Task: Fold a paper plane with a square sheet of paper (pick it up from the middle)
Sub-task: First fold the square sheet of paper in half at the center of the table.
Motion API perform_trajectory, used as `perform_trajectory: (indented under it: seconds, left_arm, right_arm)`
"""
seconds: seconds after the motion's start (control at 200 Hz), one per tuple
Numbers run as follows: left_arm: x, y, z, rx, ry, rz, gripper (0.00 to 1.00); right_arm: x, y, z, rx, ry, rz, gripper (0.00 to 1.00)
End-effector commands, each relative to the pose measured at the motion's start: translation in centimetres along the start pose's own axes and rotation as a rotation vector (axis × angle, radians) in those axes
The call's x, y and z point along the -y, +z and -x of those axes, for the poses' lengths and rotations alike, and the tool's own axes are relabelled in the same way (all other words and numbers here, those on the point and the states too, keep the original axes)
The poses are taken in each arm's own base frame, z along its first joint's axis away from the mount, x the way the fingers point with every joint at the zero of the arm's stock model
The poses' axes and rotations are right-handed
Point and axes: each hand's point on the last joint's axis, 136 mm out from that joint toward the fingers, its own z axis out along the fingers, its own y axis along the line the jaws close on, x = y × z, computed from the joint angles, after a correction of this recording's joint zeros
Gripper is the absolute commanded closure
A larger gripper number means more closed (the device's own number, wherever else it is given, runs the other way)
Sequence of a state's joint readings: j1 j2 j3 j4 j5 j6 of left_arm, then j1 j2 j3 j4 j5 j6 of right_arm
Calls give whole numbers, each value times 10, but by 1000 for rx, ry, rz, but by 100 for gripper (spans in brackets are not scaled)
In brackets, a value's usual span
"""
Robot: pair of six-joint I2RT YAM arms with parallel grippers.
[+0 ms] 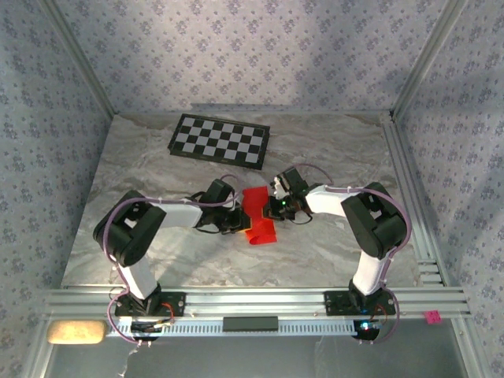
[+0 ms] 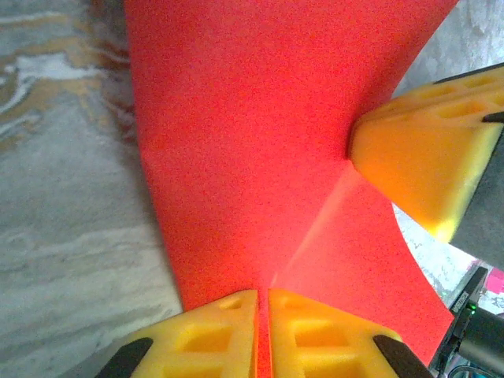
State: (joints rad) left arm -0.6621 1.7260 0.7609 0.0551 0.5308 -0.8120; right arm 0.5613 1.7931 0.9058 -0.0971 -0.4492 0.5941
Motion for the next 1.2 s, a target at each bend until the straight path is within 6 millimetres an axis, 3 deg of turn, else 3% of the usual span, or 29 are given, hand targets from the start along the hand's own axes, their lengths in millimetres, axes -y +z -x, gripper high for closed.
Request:
perform_trajectory:
  seconds: [0.0,0.12,0.26,0.41,0.73,0.815,1.194]
  left_arm:
    - [6,-13,-3,10,-1,8,86]
    - [32,-21,3,38,15,-61,86]
    - [41,-14,-2,6,-1,-104,87]
    - [20,-1,-15,-36,-42,-54,100]
    - [-32,9,-41,-77,-86,81,100]
    - [-36,5,-43,-76,-74,107,100]
    - [23,-17,-24,3,5,-21,100]
  right_arm:
    - [56,4,-38,-96,94,-207,100]
    - [56,4,-38,-96,95,-209,100]
    - [56,4,-38,-92,95,-211,100]
    - [56,5,-39,-95,94,-212,100]
    - [58,7,-41,-102,98,-217,100]
    - [59,7,-42,-102,99,-220,100]
    - [59,5,-39,-85,93,-228,100]
